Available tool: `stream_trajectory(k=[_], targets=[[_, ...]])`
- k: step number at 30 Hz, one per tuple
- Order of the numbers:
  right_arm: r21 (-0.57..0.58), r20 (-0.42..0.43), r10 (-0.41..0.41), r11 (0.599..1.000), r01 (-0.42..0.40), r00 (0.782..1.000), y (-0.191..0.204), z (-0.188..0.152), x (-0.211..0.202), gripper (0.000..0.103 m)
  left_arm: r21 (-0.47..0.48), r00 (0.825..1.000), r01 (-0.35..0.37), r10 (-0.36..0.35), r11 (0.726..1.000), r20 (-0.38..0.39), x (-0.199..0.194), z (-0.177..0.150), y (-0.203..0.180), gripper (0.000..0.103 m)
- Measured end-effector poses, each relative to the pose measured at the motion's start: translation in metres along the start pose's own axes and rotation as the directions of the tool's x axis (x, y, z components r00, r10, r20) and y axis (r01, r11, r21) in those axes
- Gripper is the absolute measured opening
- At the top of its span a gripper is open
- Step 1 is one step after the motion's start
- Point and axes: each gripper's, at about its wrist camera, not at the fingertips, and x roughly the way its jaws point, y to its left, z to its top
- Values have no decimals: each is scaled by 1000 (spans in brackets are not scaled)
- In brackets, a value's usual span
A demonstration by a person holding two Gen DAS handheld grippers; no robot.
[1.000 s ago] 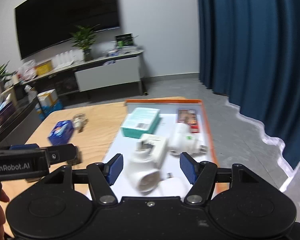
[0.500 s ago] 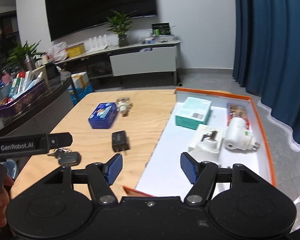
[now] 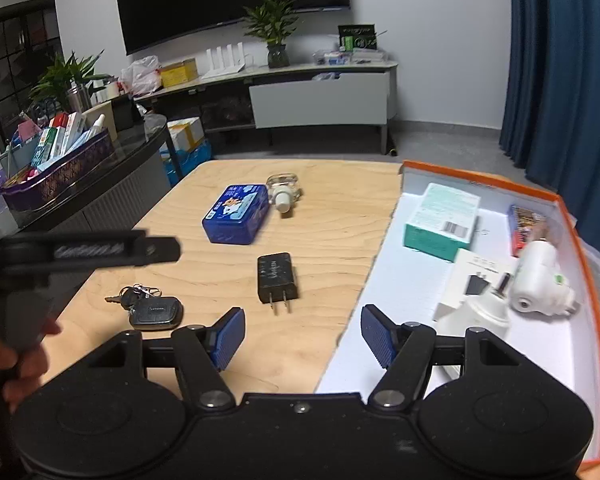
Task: Organize rigid objects
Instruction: 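Grasp the blue printed tin with the left tool while the right tool approaches the glass bottle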
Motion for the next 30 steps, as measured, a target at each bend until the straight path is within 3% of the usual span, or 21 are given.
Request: stream_trajectory(k=[16, 19, 20, 22, 25, 30], targets=[[18, 5, 1, 1000, -1, 1000, -26, 61, 46, 78, 60, 993, -75, 80, 995, -83, 113, 49, -17, 97], [18, -1, 3, 1000, -3, 1000, -31, 75, 59, 78, 54, 992, -74, 79, 996, -100, 130, 52, -15, 86], [18, -4, 8, 1000, -7, 1000, -31, 80, 64, 78, 45, 992, -67, 71, 997, -106, 134, 53, -12, 76], [9, -10, 24, 1000, -23, 1000, -31, 90, 76, 78, 54, 994, -69, 74, 996, -79, 133, 53, -8, 63], [-13, -25, 46, 999, -47, 999, -26, 106, 103, 79, 29, 996, -56, 58, 998, -68, 127, 53, 3, 63], [-25, -82, 110, 993, -113, 991, -6, 129, 163, 79, -2, 995, -95, 95, 995, -33, 105, 54, 23, 63]])
